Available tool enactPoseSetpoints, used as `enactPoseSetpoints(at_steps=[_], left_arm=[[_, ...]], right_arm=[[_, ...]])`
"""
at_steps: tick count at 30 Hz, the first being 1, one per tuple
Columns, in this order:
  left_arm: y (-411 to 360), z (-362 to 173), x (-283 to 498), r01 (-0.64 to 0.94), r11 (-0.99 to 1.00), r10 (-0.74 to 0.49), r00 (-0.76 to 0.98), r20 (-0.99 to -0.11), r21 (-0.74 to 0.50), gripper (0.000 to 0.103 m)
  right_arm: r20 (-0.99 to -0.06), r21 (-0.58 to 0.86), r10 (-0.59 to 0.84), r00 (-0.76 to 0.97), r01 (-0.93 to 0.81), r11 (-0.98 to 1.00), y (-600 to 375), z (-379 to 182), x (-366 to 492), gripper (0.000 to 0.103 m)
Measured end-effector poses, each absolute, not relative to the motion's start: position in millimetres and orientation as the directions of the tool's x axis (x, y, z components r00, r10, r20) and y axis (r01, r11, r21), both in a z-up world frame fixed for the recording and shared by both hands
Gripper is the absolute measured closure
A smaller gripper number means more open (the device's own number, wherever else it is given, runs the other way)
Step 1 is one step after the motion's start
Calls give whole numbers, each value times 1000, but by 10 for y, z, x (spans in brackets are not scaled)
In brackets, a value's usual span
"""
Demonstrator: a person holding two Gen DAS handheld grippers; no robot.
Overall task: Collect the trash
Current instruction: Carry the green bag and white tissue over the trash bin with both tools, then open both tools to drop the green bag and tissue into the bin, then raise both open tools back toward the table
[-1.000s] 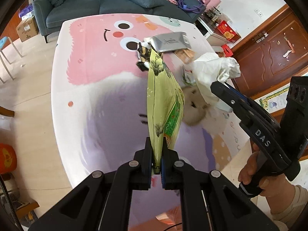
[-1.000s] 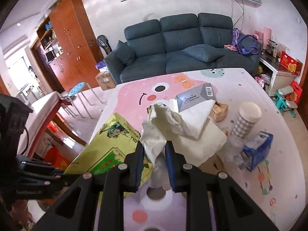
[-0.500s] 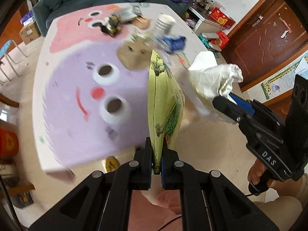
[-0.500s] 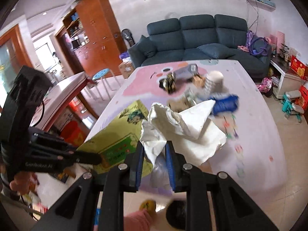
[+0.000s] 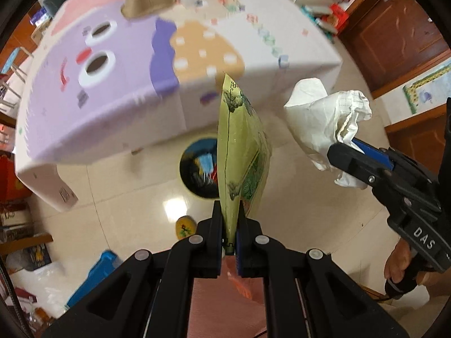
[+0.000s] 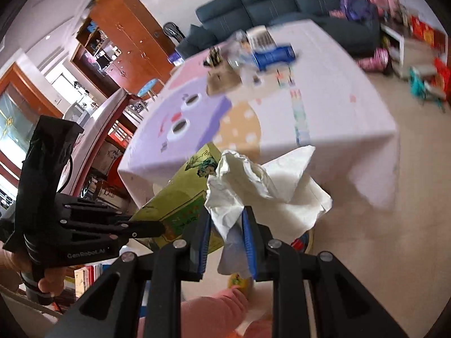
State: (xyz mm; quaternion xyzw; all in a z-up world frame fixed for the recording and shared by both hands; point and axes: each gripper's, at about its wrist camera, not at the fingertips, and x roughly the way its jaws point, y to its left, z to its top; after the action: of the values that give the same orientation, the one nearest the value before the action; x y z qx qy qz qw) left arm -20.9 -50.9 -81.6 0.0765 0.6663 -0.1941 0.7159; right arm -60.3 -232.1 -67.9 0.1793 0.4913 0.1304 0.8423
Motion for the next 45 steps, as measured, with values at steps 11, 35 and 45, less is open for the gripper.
enactPoseSetpoints(at_steps=[11, 35, 45], left_arm=[[-635, -2171, -161, 374, 919, -114, -48, -992, -123, 98], [-608, -4166, 270, 407, 913, -36, 63, -997, -8, 40], [-568, -3894, 179, 421, 907, -58, 128, -990, 1, 40]], right_arm=[[-815, 496, 450, 365, 38, 868, -2273, -2144, -654, 81], [-921, 326, 264, 288, 194, 925, -2067, -4429, 26, 69], [-916, 330, 252, 312, 232, 915, -2208, -4139, -88, 69]])
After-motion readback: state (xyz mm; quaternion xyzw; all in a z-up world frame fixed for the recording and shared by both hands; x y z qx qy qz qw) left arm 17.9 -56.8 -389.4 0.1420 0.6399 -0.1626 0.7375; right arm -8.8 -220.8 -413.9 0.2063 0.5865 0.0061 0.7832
